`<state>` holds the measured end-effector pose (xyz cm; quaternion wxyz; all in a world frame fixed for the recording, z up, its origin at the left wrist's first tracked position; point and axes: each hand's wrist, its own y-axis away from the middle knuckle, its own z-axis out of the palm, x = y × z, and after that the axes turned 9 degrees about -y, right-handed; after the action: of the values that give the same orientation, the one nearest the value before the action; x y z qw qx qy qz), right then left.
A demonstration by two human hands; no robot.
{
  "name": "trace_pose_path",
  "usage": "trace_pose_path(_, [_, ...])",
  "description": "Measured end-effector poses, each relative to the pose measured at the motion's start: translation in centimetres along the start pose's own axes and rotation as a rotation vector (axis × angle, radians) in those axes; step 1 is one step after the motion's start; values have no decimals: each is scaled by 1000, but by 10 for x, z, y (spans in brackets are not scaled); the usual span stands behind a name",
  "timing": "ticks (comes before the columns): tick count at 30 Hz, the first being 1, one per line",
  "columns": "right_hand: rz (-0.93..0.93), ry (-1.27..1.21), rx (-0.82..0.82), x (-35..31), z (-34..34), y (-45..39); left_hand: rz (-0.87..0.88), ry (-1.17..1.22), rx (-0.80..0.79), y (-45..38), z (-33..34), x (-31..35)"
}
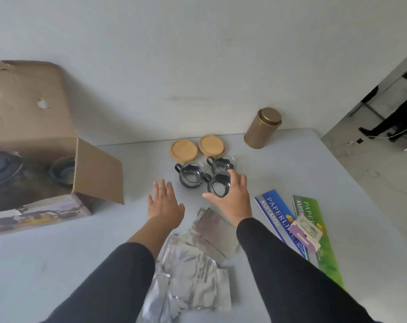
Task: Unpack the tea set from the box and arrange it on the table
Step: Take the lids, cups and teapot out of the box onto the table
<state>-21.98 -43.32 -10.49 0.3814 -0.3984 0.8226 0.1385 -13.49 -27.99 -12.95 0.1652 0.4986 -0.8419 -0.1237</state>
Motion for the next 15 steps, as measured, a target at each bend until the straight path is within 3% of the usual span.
trace_pose_path(4, [5,24,-60,40,-7,-14,-95,-15,-122,-16,24,19])
trace_pose_path(15, [-4,-40,-96,77,-5,-41,-188,-112,-222,-34,28,37])
